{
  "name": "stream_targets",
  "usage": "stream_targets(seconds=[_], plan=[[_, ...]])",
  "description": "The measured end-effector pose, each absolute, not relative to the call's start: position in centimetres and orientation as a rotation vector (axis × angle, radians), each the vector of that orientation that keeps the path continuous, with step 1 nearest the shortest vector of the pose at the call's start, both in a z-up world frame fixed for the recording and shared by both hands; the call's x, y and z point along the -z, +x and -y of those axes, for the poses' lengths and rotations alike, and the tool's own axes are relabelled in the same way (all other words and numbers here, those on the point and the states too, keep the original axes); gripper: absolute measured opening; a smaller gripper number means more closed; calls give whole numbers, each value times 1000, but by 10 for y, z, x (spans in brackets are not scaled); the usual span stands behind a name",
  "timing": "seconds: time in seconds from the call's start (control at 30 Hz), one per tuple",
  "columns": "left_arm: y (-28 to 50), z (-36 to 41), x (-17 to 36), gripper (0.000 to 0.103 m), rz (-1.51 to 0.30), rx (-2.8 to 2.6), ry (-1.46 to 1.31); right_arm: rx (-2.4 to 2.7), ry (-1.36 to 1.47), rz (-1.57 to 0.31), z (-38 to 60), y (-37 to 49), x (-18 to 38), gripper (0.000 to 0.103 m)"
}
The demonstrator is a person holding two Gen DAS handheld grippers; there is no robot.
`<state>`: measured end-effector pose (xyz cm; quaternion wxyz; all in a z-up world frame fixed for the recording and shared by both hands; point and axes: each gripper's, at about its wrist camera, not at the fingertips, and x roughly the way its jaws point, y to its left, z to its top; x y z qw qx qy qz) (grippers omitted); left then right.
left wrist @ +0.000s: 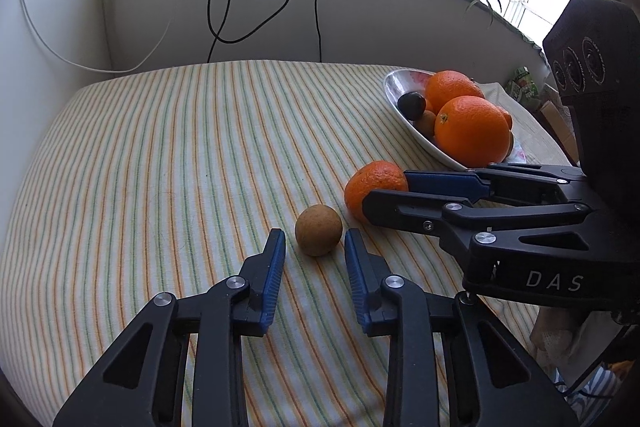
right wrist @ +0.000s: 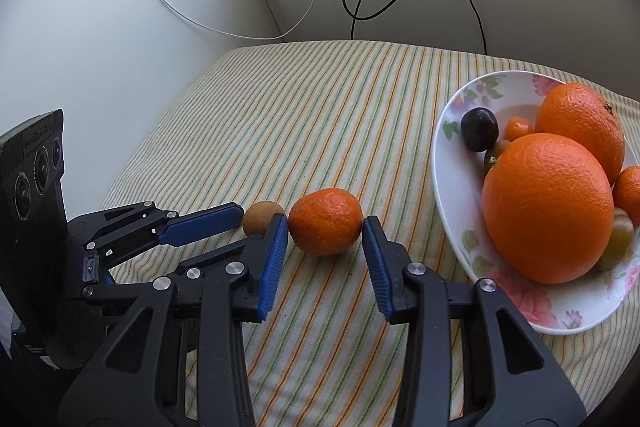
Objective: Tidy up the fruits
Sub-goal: 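Close the right tool on the small tangerine while the left tool grasps the brown kiwi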
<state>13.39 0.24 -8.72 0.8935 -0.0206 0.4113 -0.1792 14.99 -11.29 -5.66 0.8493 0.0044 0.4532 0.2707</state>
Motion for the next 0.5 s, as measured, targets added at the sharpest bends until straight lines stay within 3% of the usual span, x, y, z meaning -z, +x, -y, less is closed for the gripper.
stream_targets(seconds=[0.5], plan=[[138,1,88,23,-850,376,-29,-573,-32,-936,108,149,55,39]])
